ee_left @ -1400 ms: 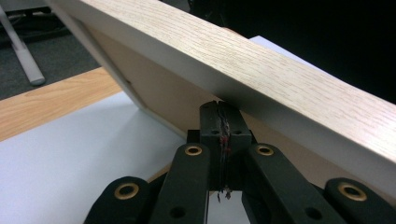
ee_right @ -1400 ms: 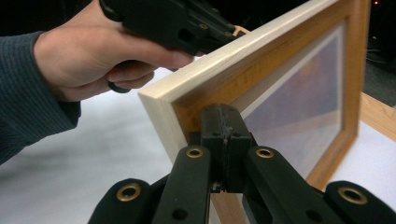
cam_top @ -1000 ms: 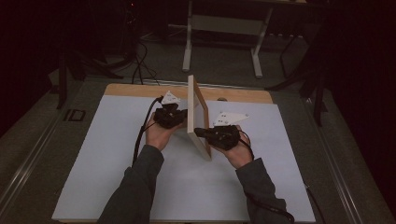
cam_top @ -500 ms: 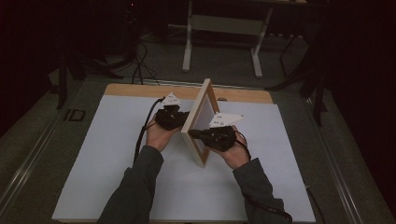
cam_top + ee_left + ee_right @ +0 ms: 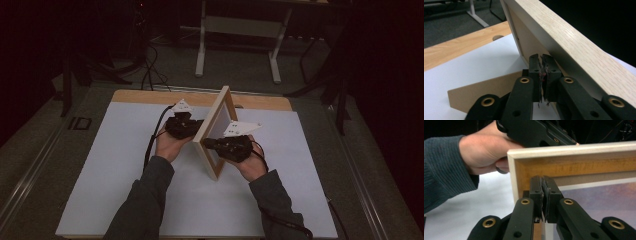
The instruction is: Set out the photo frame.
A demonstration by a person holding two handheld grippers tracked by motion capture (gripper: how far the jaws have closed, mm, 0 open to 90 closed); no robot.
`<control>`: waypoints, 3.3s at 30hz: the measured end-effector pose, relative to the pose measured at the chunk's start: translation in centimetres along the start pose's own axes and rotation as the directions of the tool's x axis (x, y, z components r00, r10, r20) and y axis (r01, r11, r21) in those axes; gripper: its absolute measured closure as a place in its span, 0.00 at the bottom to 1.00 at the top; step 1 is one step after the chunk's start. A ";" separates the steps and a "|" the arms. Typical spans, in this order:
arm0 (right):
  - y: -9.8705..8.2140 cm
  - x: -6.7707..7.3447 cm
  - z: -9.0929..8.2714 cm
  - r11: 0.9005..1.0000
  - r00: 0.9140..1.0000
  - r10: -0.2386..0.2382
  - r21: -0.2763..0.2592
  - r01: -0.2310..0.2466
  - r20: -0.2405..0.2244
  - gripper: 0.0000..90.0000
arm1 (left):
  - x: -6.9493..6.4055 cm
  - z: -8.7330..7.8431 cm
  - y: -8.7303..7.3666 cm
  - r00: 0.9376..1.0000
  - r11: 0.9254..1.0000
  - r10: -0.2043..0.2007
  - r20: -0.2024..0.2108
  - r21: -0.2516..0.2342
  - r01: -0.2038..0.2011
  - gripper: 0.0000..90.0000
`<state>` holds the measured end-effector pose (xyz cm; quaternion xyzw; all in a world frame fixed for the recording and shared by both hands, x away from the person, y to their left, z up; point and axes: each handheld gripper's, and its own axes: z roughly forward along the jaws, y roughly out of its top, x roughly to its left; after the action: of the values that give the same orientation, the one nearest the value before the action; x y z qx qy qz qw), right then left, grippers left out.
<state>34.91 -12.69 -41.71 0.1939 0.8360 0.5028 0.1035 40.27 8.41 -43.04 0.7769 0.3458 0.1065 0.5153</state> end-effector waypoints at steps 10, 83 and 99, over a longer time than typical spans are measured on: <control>-0.6 -0.5 -0.4 1.000 1.000 0.016 0.003 -0.016 0.024 0.92 | 0.6 -1.1 0.1 0.996 0.997 -0.076 -0.044 -0.017 0.075 0.81; -3.0 -2.5 -2.5 0.995 0.993 0.093 0.014 -0.095 0.071 0.78 | -7.5 -3.8 -2.9 0.975 0.990 -0.107 -0.195 -0.114 0.086 0.64; -3.1 -2.8 -2.8 0.995 0.992 0.100 0.007 -0.100 0.079 0.78 | -6.9 -4.3 -2.9 0.967 0.989 -0.127 -0.219 -0.099 0.107 0.74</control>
<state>35.74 -17.42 -43.18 0.2556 0.8232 0.4949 0.1098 31.72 7.69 -42.34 0.7151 0.4422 0.1779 0.5114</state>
